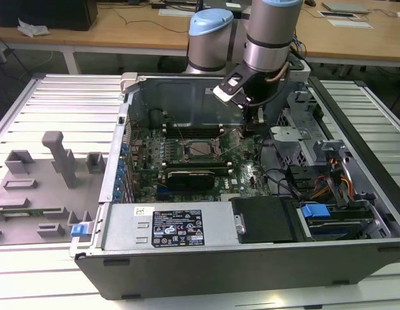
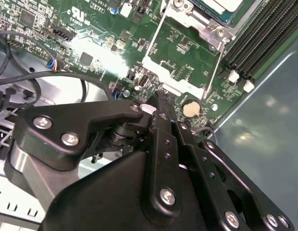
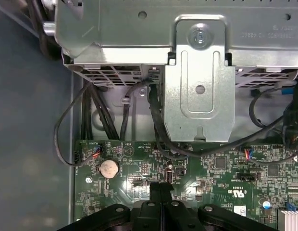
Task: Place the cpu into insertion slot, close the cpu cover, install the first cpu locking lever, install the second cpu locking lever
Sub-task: 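Close the cpu cover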
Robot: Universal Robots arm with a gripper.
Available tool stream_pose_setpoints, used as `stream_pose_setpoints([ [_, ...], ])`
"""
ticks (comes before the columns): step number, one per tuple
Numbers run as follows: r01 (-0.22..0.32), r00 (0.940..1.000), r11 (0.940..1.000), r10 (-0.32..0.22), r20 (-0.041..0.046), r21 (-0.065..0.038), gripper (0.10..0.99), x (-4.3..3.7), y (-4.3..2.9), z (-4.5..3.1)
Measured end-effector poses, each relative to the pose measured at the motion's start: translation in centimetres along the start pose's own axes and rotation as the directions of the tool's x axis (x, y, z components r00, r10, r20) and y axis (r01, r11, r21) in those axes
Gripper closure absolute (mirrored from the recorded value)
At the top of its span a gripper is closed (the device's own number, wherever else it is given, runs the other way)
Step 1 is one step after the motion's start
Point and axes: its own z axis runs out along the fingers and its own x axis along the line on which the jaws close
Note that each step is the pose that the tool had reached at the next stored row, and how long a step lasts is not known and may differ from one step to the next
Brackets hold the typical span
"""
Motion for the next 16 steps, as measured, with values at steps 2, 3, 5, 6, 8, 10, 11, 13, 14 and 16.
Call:
stream_pose_setpoints([
  [2,0.0,1.0,1.0,0.0,0.0002,0.0,0.98,-0.01,0.0,0.27],
  [3,0.0,1.0,1.0,0.0,-0.0003,0.002,0.98,0.0,0.01,0.29],
  [5,-0.002,0.9999,0.9955,0.003,-0.0164,0.095,0.98,-0.01,0.28,0.37],
  [6,-0.002,0.9998,0.9941,0.004,-0.0184,0.108,0.98,-0.01,0.32,0.38],
  [8,-0.002,0.9998,0.9939,0.004,-0.0187,0.111,0.98,-0.01,0.32,0.38],
  [10,-0.002,0.9998,0.9939,0.004,-0.0187,0.111,0.98,-0.01,0.32,0.38],
  [11,-0.002,0.9998,0.9939,0.004,-0.0187,0.111,0.98,-0.01,0.32,0.38],
  [13,-0.002,0.9998,0.9939,0.004,-0.0186,0.111,0.98,-0.02,0.27,0.38],
  [14,-0.002,0.9998,0.9939,0.004,-0.0186,0.11,0.98,-0.01,0.16,0.37],
  [16,-0.002,0.9998,0.9941,0.004,-0.0186,0.109,0.98,0.09,-0.25,0.36],
])
